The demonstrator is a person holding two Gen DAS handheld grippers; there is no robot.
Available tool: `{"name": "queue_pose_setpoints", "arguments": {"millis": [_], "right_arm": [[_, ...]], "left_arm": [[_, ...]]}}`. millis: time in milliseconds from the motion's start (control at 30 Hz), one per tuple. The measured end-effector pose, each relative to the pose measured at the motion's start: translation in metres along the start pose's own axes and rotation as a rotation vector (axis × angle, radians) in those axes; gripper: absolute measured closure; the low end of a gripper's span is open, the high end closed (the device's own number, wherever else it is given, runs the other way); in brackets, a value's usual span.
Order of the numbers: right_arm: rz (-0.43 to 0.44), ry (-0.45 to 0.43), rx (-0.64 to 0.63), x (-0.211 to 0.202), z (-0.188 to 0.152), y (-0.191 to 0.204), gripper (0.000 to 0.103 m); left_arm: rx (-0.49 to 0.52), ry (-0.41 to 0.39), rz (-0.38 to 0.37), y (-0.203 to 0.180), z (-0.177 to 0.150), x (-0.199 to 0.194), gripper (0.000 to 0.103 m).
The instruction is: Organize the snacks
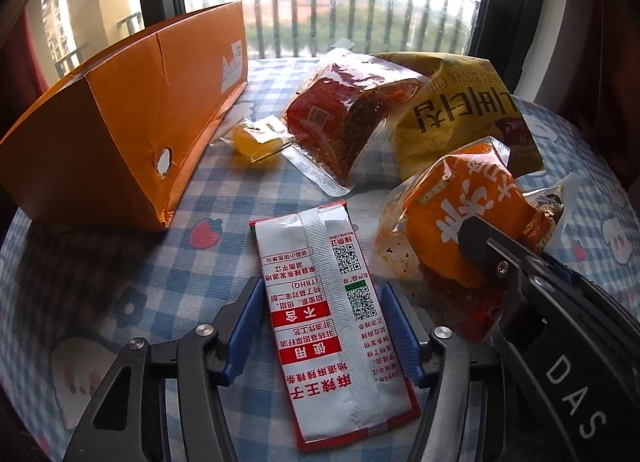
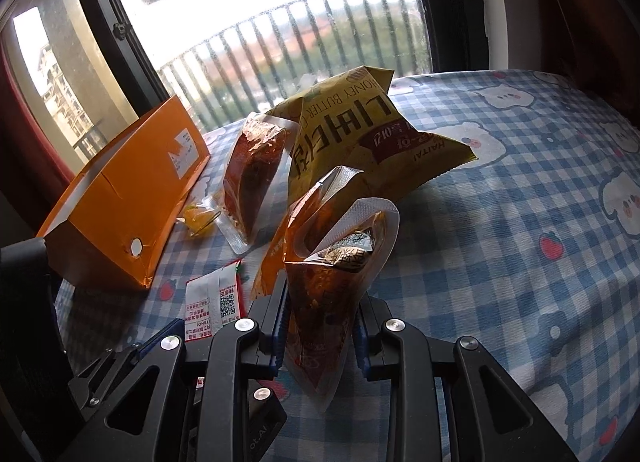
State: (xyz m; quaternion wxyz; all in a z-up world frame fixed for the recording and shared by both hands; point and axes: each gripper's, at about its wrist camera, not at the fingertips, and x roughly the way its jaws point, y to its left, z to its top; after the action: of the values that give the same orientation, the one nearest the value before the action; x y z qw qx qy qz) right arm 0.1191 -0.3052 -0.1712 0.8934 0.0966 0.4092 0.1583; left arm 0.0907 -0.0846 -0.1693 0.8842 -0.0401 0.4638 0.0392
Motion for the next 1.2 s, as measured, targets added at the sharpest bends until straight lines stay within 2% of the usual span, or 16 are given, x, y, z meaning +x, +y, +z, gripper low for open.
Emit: {"name": "queue_pose_setpoints", "arguments": {"millis": [200,300,400,667,1200], "right_arm": [[0.003,-0.004,-0.013,-0.001,0.000,0.006,0.073],[-0.001,-0.012,-0.015,-0.006,-0.001,0.008,0.073],[-0.002,-0.017,-0.016,-0.012,-0.002,0.010,0.073],[0.000,-0.048,-0.024,-0.035,-0.003,0.017,0.073],[0.033,-0.210,-0.065,-0.098,0.018,0.046,0.073]], "left_arm": [[-0.022,0.002,-0.021,0.003,-0.001,-0.005,0.059],[-0.022,0.009,-0.037,0.002,-0.004,-0.007,0.061],[-0.024,0.013,-0.056,0.002,-0.006,-0.011,0.061],[-0.026,-0.037,-0.068,0.004,-0.005,-0.034,0.061],[-0.032,-0.193,-0.084,0.015,0.017,-0.103,0.061]]}}
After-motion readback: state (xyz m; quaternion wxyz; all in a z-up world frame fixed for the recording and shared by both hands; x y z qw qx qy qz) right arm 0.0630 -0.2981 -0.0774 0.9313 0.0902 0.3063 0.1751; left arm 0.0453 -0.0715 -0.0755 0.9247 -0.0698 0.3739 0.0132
